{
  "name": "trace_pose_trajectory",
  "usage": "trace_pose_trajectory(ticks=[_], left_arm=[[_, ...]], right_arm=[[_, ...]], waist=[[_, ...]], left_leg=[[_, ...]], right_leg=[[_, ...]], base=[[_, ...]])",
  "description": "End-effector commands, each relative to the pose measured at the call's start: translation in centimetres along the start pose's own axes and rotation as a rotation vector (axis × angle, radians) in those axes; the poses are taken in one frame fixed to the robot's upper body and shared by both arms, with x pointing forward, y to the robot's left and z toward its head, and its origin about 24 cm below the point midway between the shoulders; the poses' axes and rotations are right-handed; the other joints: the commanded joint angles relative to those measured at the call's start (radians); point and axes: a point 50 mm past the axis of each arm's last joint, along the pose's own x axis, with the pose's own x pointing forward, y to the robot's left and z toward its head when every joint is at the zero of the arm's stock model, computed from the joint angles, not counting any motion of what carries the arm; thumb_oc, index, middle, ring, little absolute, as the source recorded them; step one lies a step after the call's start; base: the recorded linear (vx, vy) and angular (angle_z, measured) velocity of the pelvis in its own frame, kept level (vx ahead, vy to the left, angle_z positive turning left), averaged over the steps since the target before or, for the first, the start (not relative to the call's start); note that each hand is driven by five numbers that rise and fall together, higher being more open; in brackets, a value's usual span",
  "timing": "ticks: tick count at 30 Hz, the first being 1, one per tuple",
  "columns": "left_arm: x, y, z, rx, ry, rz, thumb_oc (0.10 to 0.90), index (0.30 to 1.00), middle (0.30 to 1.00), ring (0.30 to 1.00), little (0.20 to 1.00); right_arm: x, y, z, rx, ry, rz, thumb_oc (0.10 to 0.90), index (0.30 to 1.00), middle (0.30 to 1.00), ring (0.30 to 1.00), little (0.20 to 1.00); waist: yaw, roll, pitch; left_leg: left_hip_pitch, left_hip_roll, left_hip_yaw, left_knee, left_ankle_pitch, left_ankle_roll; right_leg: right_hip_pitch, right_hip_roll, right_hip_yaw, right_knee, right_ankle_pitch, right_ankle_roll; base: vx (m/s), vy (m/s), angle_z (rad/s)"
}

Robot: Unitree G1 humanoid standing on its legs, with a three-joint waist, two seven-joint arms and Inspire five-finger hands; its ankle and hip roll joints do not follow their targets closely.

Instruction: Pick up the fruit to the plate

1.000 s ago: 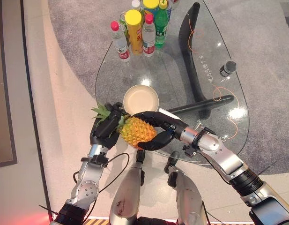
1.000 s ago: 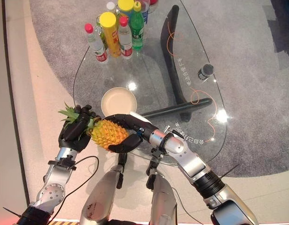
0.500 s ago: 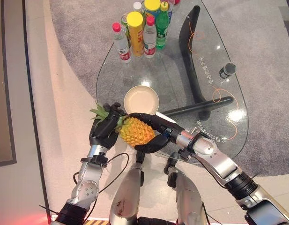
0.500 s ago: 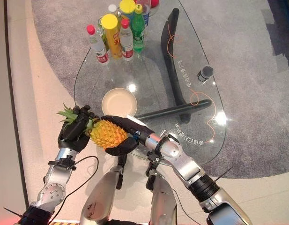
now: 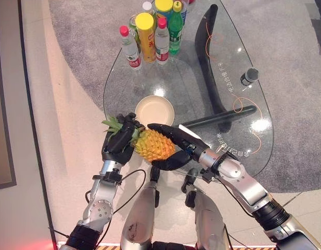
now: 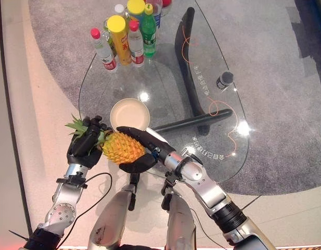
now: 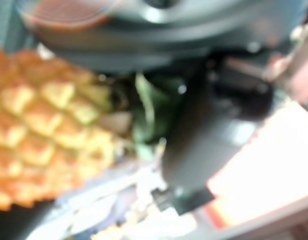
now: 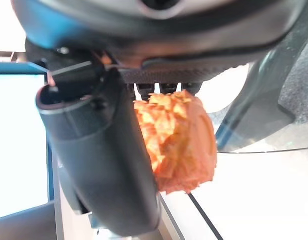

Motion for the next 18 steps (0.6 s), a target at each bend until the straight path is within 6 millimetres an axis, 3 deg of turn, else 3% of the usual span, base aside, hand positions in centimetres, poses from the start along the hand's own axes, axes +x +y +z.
trace_pose_trajectory(ticks=[1,8,18], left_arm=[[1.5,-7.4,2.7,-0.069,-0.206,-0.443,0.1,0.3,0.3,0.3,0.2],[1.0,-6.7,4.4,0.061,-0.286,-0.393,0.1,0.3,0.3,0.3,0.2],[0.8,-6.2,5.6,0.146,-0.339,-0.355,0.1,0.3,0.3,0.3,0.2]], right_arm=[[-0.6,-1.6,3.9,-0.087,-0.191,-0.111,0.8,0.9,0.9,0.9,0.9],[-2.9,-3.0,3.0,-0.103,-0.172,-0.211,0.8,0.9,0.9,0.9,0.9],[-4.3,-3.9,2.5,-0.1,-0.149,-0.267,0.8,0.9,0.9,0.9,0.9]], waist=[[-0.022,0.006,-0.025],[-0.042,-0.003,-0.025],[-0.062,0.0,-0.025]], left_leg=[[-0.024,-0.057,0.033,0.092,-0.073,0.054],[-0.03,-0.049,0.039,0.103,-0.083,0.056],[-0.034,-0.043,0.046,0.12,-0.093,0.053]], right_leg=[[0.039,-0.004,-0.024,0.068,0.032,0.06],[0.024,0.0,-0.013,0.084,0.035,0.067],[0.016,0.003,0.003,0.093,0.024,0.068]], base=[[0.0,0.0,0.0],[0.0,0.0,0.0],[0.02,0.006,-0.03]])
